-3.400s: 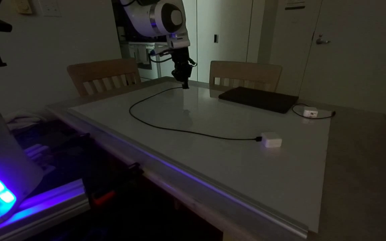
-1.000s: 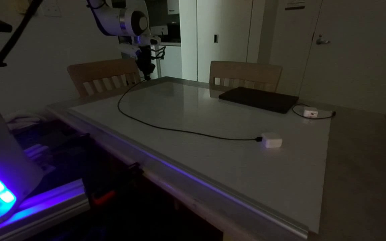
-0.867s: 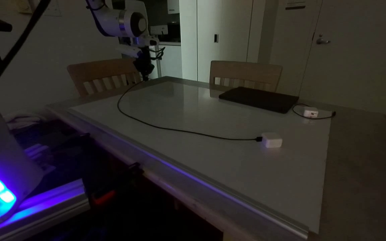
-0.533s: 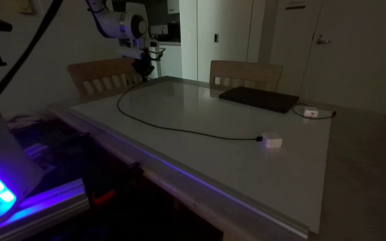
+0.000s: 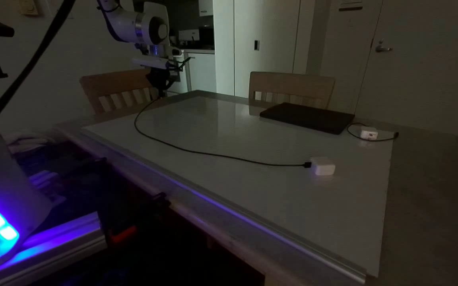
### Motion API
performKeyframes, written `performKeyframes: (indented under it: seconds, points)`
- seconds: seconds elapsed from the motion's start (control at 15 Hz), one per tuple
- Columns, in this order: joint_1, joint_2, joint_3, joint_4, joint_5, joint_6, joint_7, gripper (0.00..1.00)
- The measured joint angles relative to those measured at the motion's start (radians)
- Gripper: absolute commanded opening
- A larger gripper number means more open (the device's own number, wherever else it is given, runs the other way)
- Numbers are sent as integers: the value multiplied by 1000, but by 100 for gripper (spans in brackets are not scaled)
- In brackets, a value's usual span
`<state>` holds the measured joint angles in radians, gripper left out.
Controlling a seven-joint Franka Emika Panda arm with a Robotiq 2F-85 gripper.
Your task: Unwrap the cable
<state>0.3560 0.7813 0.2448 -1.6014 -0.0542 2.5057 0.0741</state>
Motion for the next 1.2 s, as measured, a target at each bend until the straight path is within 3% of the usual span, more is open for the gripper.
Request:
performKeyframes:
  seconds: [0.4,0.8,1.2]
  points:
    - [3,62,78,100,0,-196,-256,2]
    - [12,134,82,239,-34,-469,-481,2]
    - [34,185,84,344,-48,-455,-573,2]
